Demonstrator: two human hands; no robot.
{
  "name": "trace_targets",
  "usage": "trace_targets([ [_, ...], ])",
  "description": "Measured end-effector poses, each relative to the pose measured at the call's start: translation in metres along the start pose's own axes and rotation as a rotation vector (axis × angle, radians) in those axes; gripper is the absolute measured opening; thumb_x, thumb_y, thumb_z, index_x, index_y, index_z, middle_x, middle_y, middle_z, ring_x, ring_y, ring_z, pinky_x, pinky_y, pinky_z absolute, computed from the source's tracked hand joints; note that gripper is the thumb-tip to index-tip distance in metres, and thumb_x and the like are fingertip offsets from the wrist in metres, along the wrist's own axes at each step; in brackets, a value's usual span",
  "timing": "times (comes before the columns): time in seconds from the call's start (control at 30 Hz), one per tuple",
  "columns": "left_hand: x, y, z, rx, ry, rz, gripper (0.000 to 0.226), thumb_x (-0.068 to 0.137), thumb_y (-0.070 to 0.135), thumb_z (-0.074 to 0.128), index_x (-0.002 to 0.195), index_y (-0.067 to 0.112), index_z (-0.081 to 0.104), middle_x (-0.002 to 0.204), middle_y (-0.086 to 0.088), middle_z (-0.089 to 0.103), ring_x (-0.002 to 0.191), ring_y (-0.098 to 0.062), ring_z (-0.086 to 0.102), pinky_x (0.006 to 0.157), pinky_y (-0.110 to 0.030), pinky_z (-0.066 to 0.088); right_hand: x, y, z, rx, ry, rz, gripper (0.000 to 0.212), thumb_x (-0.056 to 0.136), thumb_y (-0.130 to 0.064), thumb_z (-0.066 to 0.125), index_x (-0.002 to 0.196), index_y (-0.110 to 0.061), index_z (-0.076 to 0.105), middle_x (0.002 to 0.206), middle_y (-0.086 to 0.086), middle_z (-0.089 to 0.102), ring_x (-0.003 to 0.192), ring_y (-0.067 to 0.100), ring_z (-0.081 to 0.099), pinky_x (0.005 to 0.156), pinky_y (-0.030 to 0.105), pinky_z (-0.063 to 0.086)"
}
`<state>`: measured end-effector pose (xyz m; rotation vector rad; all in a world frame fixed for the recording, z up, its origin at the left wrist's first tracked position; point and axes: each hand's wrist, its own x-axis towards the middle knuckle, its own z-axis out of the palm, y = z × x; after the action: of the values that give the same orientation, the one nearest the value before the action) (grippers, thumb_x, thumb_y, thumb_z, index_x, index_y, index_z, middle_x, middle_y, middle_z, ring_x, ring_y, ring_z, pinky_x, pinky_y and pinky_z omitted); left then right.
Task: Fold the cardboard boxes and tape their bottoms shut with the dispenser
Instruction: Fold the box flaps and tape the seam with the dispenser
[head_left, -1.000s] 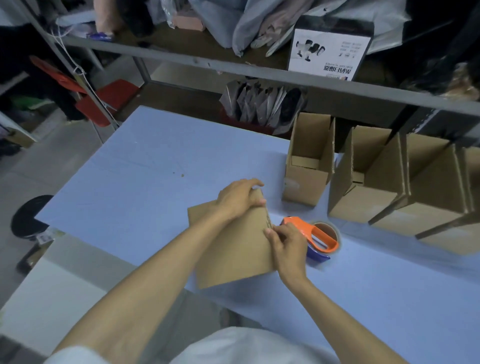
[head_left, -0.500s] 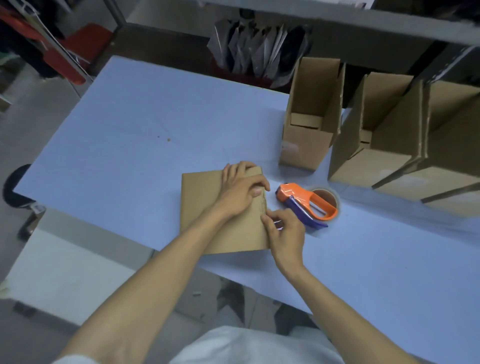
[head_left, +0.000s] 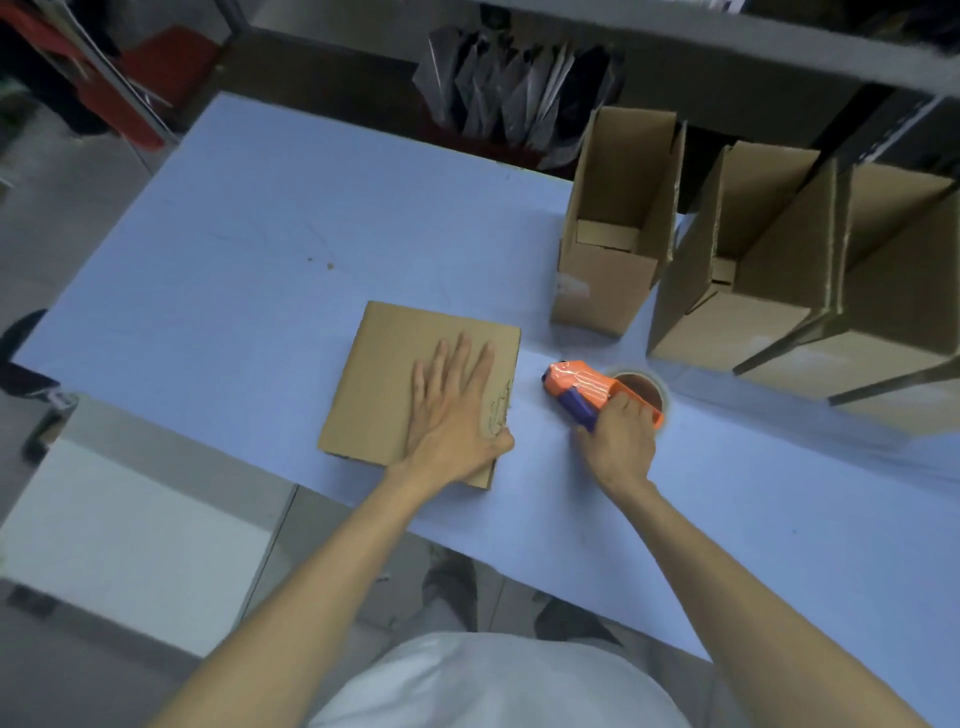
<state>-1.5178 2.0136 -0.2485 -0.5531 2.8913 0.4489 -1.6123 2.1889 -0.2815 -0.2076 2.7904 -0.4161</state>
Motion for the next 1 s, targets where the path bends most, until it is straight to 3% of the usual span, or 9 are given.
trace_targets([
  [0.17, 0.002, -0.017, -0.015, 0.022, -0.080, 0.073, 0.104, 0.074, 0.053, 0.058, 0.153, 0.031, -0.005, 0.161, 0.003, -0.015, 0.147, -0.019, -0.019, 0.118, -0.046, -0.010, -0.007, 0.006, 0.006, -0.042, 0.060, -0.061, 0.048, 0.083, -0.011, 0.066, 0.123, 0.005, 0.047, 0.118, 0.024, 0.056, 0.105, 0.040, 0.052, 0.084, 0.046, 0.041],
  [0.23, 0.002, -0.013, -0.027, -0.206, -0.090, 0.060, 0.092, 0.083, 0.045, 0.062, 0.154, 0.027, 0.007, 0.161, 0.002, -0.004, 0.148, -0.020, -0.011, 0.119, -0.039, -0.005, -0.021, 0.010, -0.003, 0.096, 0.134, -0.129, 0.050, 0.079, -0.006, 0.069, 0.123, 0.006, 0.048, 0.117, 0.024, 0.055, 0.102, 0.042, 0.051, 0.079, 0.047, 0.044],
  [0.3, 0.000, -0.002, -0.041, -0.456, -0.008, 0.111, 0.074, 0.089, 0.019, 0.058, 0.152, 0.018, 0.019, 0.157, -0.002, 0.015, 0.146, -0.023, 0.009, 0.116, -0.023, 0.005, -0.036, 0.014, -0.018, 0.178, 0.236, -0.251, 0.038, 0.076, -0.001, 0.072, 0.108, 0.005, 0.052, 0.104, 0.022, 0.057, 0.090, 0.040, 0.053, 0.065, 0.042, 0.044],
  [0.37, -0.007, 0.014, -0.055, -0.572, 0.025, 0.233, 0.069, 0.087, -0.003, 0.049, 0.150, 0.013, 0.025, 0.152, -0.003, 0.025, 0.141, -0.015, 0.021, 0.112, -0.012, 0.011, -0.048, 0.015, -0.034, 0.179, 0.298, -0.368, 0.030, 0.072, 0.000, 0.076, 0.090, 0.002, 0.052, 0.090, 0.018, 0.058, 0.077, 0.035, 0.052, 0.055, 0.035, 0.040],
  [0.5, -0.019, 0.036, -0.075, -0.650, 0.008, 0.388, 0.054, 0.087, -0.007, 0.046, 0.134, 0.019, 0.051, 0.127, 0.012, 0.049, 0.118, 0.016, 0.037, 0.099, -0.002, 0.024, -0.065, 0.014, -0.065, 0.158, 0.392, -0.539, 0.032, 0.069, -0.001, 0.079, 0.078, -0.002, 0.048, 0.075, 0.012, 0.053, 0.064, 0.028, 0.045, 0.045, 0.035, 0.035],
  [0.63, -0.023, 0.041, -0.088, -0.674, 0.047, 0.436, 0.034, 0.082, -0.005, 0.055, 0.105, 0.017, 0.069, 0.098, 0.011, 0.063, 0.095, -0.001, 0.057, 0.085, -0.010, 0.040, -0.069, 0.019, -0.082, 0.159, 0.371, -0.602, 0.033, 0.068, -0.002, 0.082, 0.075, -0.004, 0.050, 0.072, 0.008, 0.052, 0.063, 0.025, 0.046, 0.048, 0.031, 0.032],
  [0.77, -0.022, 0.043, -0.091, -0.679, 0.046, 0.409, 0.016, 0.086, 0.004, 0.062, 0.091, 0.014, 0.073, 0.087, 0.008, 0.069, 0.083, -0.001, 0.061, 0.078, -0.010, 0.043, -0.067, 0.024, -0.095, 0.199, 0.234, -0.599, 0.041, 0.063, -0.010, 0.086, 0.091, -0.009, 0.056, 0.084, 0.003, 0.060, 0.072, 0.026, 0.056, 0.060, 0.026, 0.035],
  [0.9, -0.015, 0.042, -0.088, -0.771, 0.074, 0.227, 0.014, 0.087, 0.007, 0.062, 0.084, 0.013, 0.074, 0.081, 0.007, 0.073, 0.078, -0.006, 0.066, 0.077, -0.023, 0.051, -0.065, 0.021, -0.106, 0.462, -0.084, -0.506, 0.063, 0.065, -0.029, 0.083, 0.104, -0.032, 0.034, 0.083, -0.021, 0.064, 0.066, 0.005, 0.058, 0.057, 0.017, 0.043],
  [1.0, -0.010, 0.039, -0.082, -0.863, -0.011, 0.083, 0.016, 0.087, 0.005, 0.062, 0.083, 0.013, 0.076, 0.080, 0.004, 0.075, 0.078, -0.012, 0.069, 0.077, -0.029, 0.054, -0.065, 0.011, -0.106, 0.350, -0.021, -0.524, 0.070, 0.052, -0.048, 0.085, 0.102, -0.032, 0.038, 0.079, -0.020, 0.061, 0.063, 0.003, 0.058, 0.053, 0.014, 0.042],
])
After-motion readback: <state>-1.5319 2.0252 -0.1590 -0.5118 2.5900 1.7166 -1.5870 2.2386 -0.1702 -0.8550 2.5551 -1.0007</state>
